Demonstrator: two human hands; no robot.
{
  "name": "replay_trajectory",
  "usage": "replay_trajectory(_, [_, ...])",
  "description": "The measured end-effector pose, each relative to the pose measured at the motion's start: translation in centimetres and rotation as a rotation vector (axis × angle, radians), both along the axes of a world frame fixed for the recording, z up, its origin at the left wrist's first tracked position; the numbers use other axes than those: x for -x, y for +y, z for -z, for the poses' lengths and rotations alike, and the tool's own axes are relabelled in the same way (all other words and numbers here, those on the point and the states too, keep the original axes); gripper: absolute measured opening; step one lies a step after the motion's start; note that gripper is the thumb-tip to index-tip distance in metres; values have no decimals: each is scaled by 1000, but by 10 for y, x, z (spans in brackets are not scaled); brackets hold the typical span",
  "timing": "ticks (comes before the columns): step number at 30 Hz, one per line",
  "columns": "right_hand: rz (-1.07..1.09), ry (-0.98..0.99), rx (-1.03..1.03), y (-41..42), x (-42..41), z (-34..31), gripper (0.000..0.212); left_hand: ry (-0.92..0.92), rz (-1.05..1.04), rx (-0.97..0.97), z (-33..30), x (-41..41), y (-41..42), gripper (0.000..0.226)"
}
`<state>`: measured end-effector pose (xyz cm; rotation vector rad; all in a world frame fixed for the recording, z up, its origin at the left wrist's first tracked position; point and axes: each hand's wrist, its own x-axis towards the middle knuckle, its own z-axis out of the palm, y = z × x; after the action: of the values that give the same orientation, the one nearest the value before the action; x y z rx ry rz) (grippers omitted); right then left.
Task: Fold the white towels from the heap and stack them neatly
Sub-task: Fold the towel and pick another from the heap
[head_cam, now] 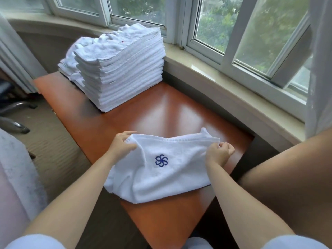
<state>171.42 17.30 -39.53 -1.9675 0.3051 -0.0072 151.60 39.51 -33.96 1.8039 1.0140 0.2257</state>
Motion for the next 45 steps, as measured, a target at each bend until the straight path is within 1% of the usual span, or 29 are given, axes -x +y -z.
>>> replay_trajectory(1, [-16, -1, 16, 0, 6, 4, 20, -13, 76, 134, -2, 1, -4, 53])
replay_trajectory(2, [-18, 11, 27, 0, 11, 7, 19, 75, 188, 249, -5, 1, -10, 45])
replay_trajectory(4, [2, 90, 61, -3, 14, 12, 23, 499, 499, 338, -9, 0, -16, 22])
replay_trajectory(5, [0, 150, 76, -4, 13, 14, 24, 674, 640, 369, -8, 0, -18, 15])
replay_trajectory(6, [-16, 208, 85, -6, 10, 17, 22, 782, 730, 387, -5, -1, -19, 13])
replay_trajectory(7, [-44, 257, 103, -7, 7, 20, 19, 826, 777, 387, -3, -2, -19, 11])
replay_trajectory(9, [-134, 299, 187, -9, 3, 24, 20, 756, 772, 280, 6, -8, -16, 23])
replay_trajectory(12, [-448, 233, 275, -3, -5, 26, 23, 488, 617, -58, 20, -22, -12, 18])
replay_trajectory(13, [-576, 235, 314, 0, -8, 25, 26, 455, 615, -133, 25, -27, -10, 14])
replay_trajectory(15, [-812, 317, 441, 5, -13, 16, 32, 494, 796, -105, 28, -36, -7, 10])
replay_trajectory(17, [-961, 383, 598, 7, -19, 8, 35, 606, 974, -59, 28, -42, -7, 21])
replay_trajectory(18, [-976, 370, 664, 7, -22, 6, 34, 631, 988, -116, 30, -47, -7, 23])
replay_trajectory(20, [-940, 239, 766, 6, -26, 8, 32, 549, 907, -332, 36, -58, -6, 24])
replay_trajectory(21, [-866, 162, 757, 5, -25, 7, 29, 509, 862, -456, 39, -64, -5, 26])
replay_trajectory(23, [-753, 8, 742, 6, -22, 5, 23, 493, 810, -648, 37, -74, -3, 20])
replay_trajectory(24, [-741, -86, 778, 6, -21, 4, 21, 501, 784, -645, 37, -78, -1, 17])
replay_trajectory(26, [-718, -215, 802, 3, -24, 7, 17, 566, 778, -515, 38, -83, 2, 14])
replay_trajectory(27, [-706, -239, 786, 0, -27, 8, 18, 608, 787, -439, 40, -83, 4, 13])
replay_trajectory(29, [-685, -225, 718, -3, -34, 6, 18, 668, 808, -341, 40, -86, 5, 2])
replay_trajectory(30, [-679, -200, 674, -1, -39, 3, 17, 676, 822, -323, 40, -87, 5, 7])
replay_trajectory(32, [-675, -179, 611, 9, -48, -4, 17, 645, 845, -358, 38, -91, 5, 6])
replay_trajectory(34, [-602, -161, 524, 19, -58, -7, 25, 591, 846, -428, 36, -93, 3, 9])
replay_trajectory(36, [-474, -66, 416, 26, -63, -6, 30, 539, 779, -497, 34, -93, 1, 7])
replay_trajectory(37, [-475, -13, 402, 29, -65, -3, 26, 520, 725, -493, 34, -93, 1, 10])
replay_trajectory(38, [-551, 41, 429, 32, -66, 3, 18, 512, 664, -465, 35, -92, 2, 12])
replay_trajectory(40, [-807, 143, 523, 36, -63, 13, 22, 535, 581, -406, 36, -90, 5, 15])
replay_trajectory(42, [-1008, 205, 621, 38, -61, 16, 18, 557, 609, -410, 39, -90, 8, 14])
replay_trajectory(44, [-1079, 154, 628, 41, -65, 16, 16, 558, 670, -388, 43, -89, 8, 10])
replay_trajectory(45, [-1040, 104, 565, 43, -66, 13, 18, 547, 690, -351, 46, -88, 6, 12])
